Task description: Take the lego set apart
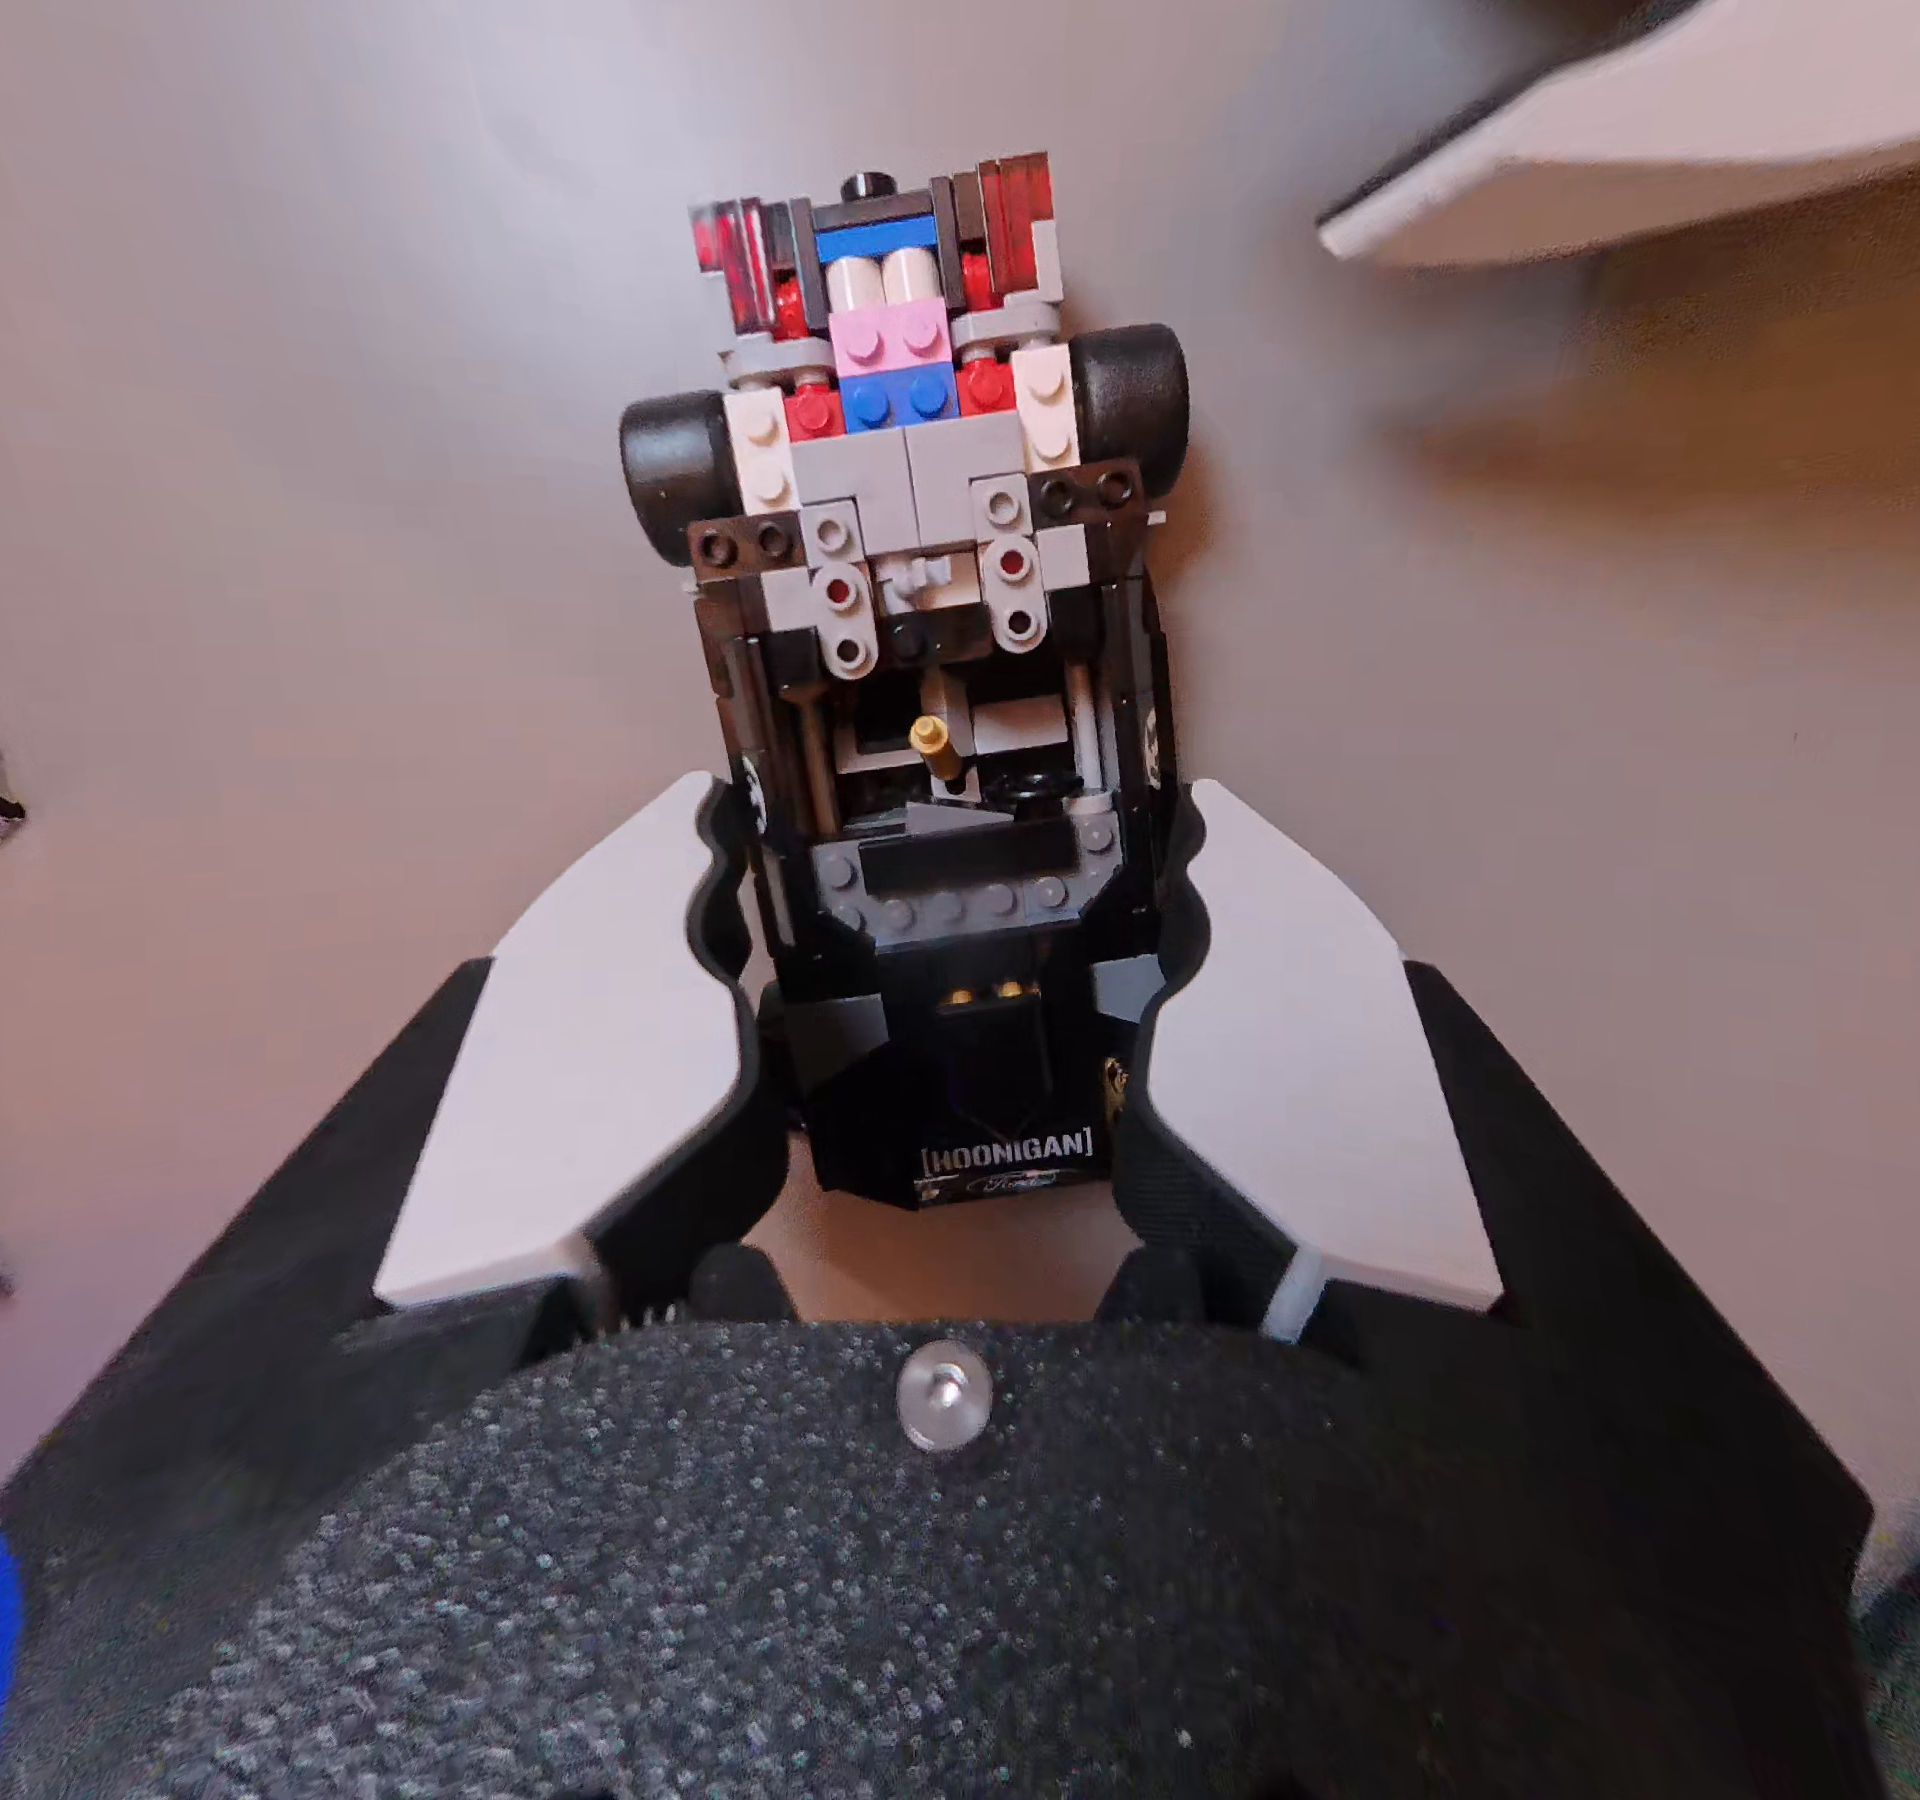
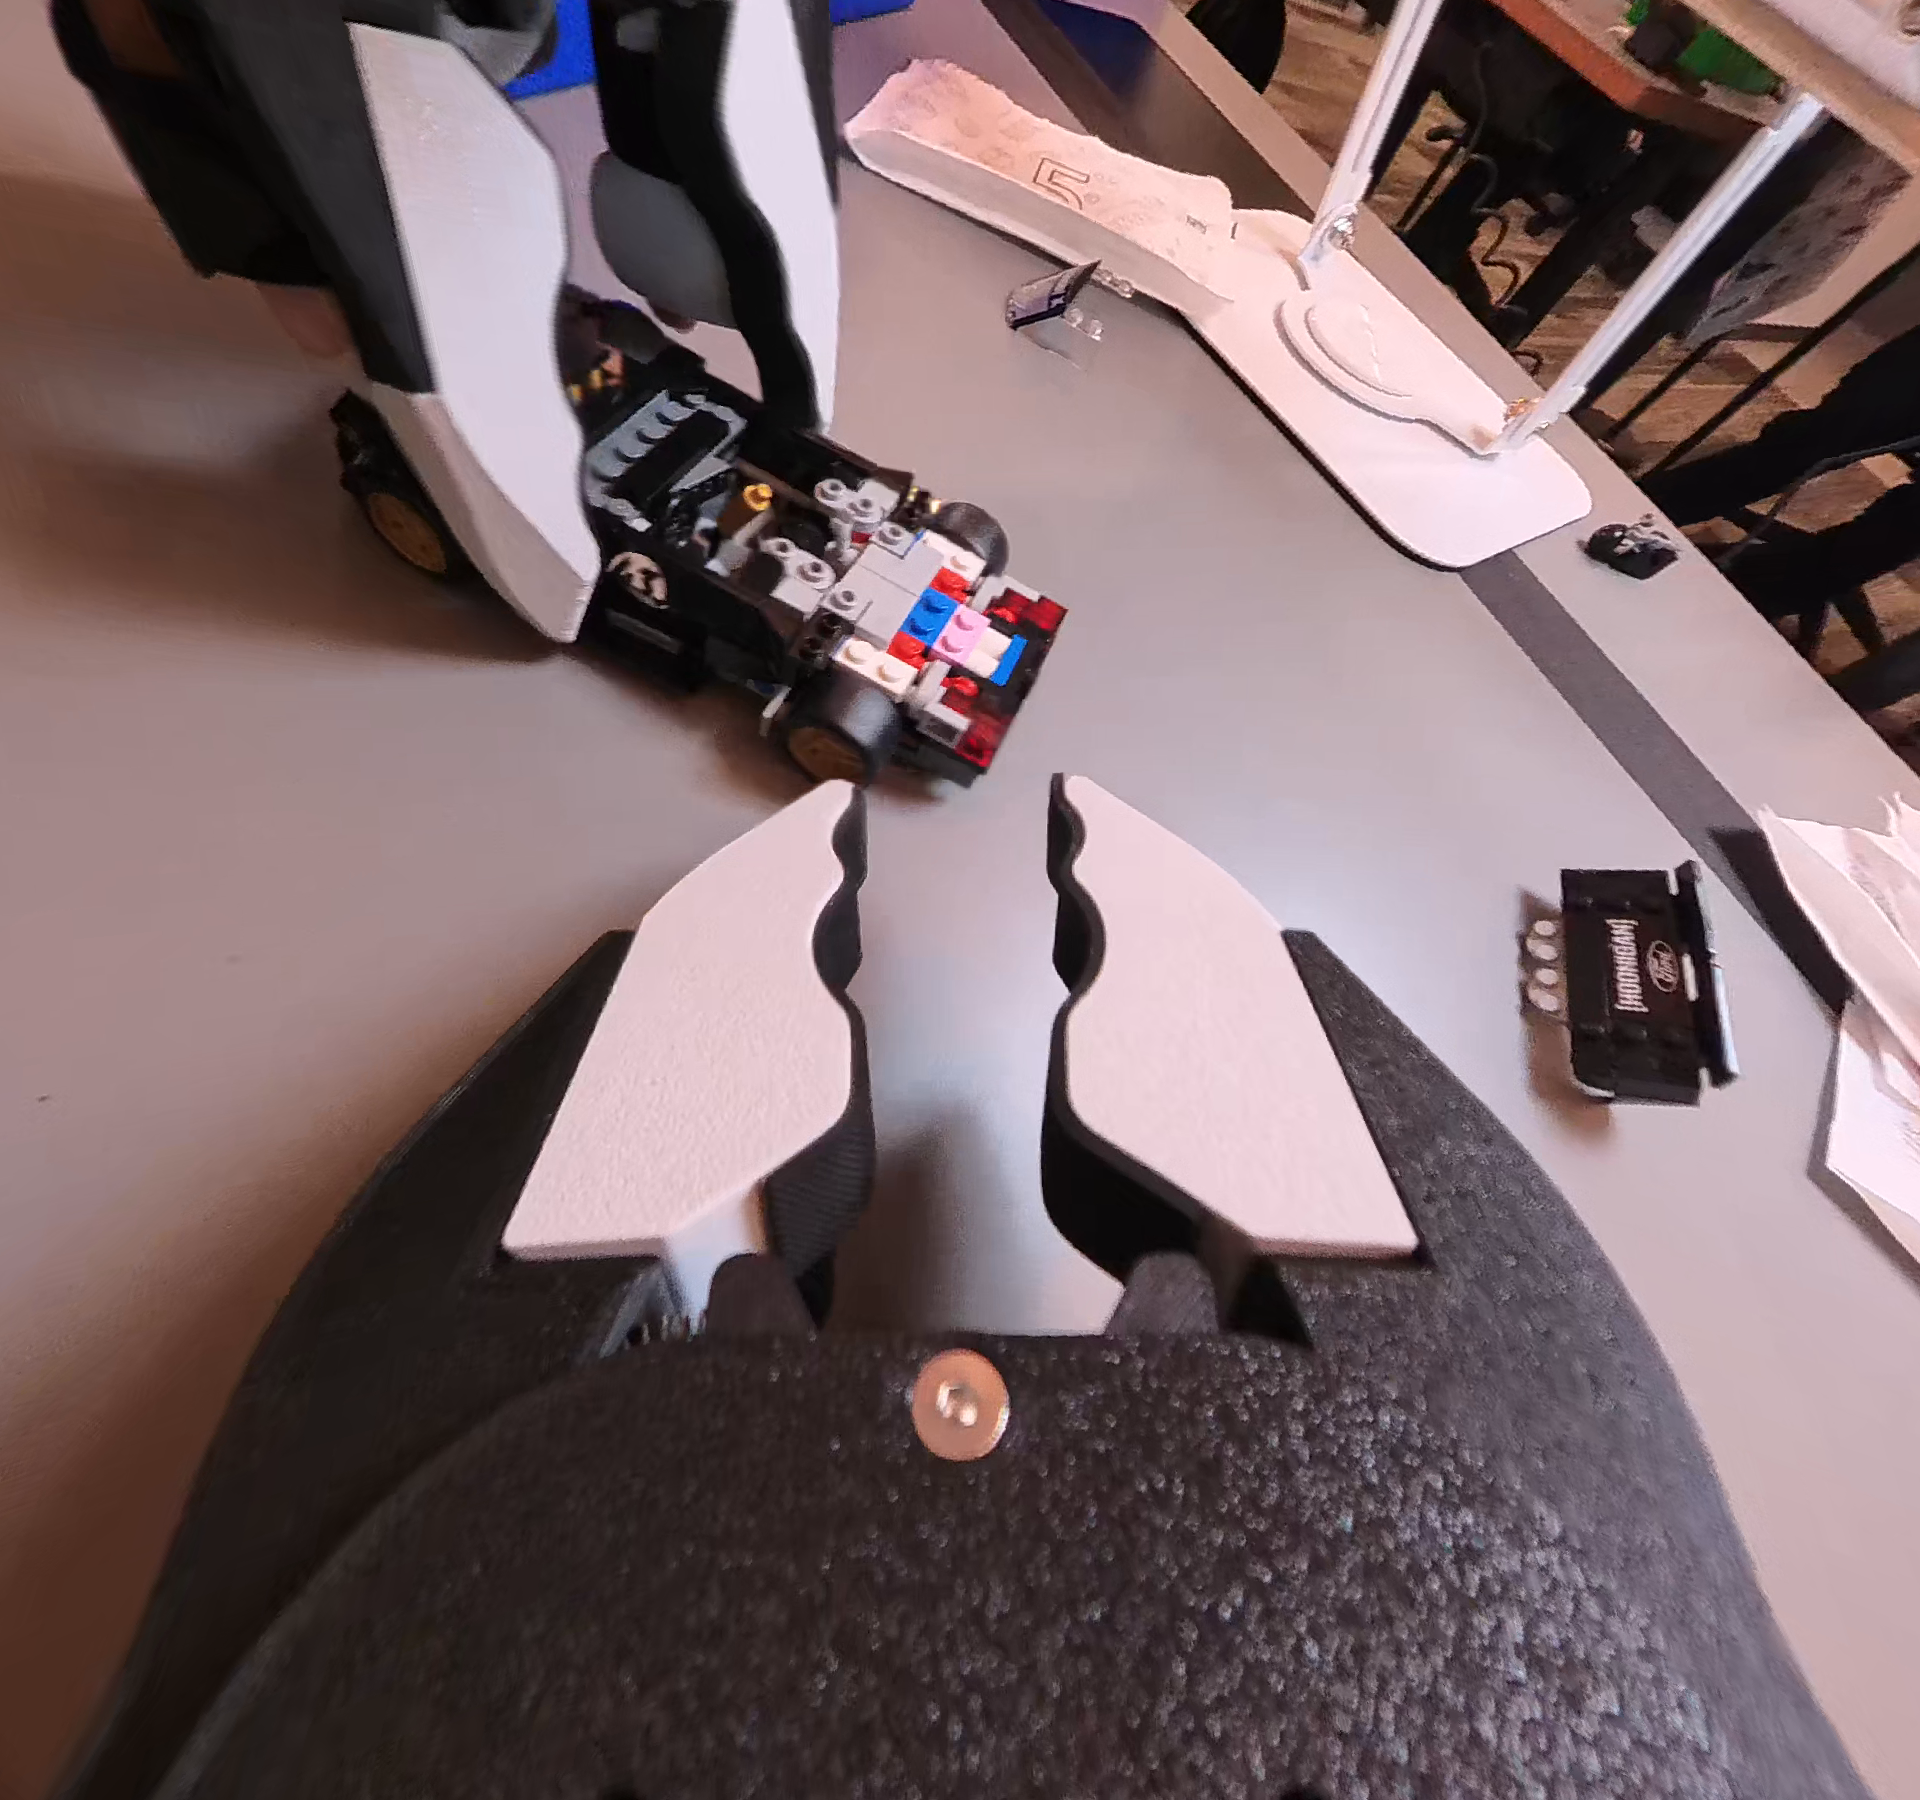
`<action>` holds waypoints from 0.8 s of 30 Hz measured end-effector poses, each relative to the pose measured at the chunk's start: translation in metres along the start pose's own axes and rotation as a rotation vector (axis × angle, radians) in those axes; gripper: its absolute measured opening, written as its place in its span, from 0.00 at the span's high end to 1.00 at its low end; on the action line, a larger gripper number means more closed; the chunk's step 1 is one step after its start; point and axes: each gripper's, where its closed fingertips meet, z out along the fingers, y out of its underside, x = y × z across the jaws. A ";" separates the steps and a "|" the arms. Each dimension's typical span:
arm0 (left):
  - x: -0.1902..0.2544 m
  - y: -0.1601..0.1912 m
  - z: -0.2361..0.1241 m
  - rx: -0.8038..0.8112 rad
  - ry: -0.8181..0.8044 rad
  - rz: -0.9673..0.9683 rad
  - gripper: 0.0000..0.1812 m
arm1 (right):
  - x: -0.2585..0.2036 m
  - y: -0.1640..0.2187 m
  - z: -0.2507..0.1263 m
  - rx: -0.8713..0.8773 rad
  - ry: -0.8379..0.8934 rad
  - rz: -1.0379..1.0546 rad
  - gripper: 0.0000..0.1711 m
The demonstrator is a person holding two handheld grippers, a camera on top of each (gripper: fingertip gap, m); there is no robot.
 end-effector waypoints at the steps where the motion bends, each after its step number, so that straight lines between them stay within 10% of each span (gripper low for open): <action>1: 0.000 0.001 -0.002 0.012 -0.014 0.018 0.57 | 0.002 0.000 -0.001 0.005 0.008 0.009 0.80; 15: -0.063 -0.023 -0.115 -0.035 -0.985 0.952 0.57 | 0.029 -0.002 -0.006 0.065 0.114 0.117 0.81; 24: -0.081 -0.056 -0.194 -0.332 -1.249 1.337 0.57 | 0.032 -0.002 -0.007 0.068 0.146 0.124 0.81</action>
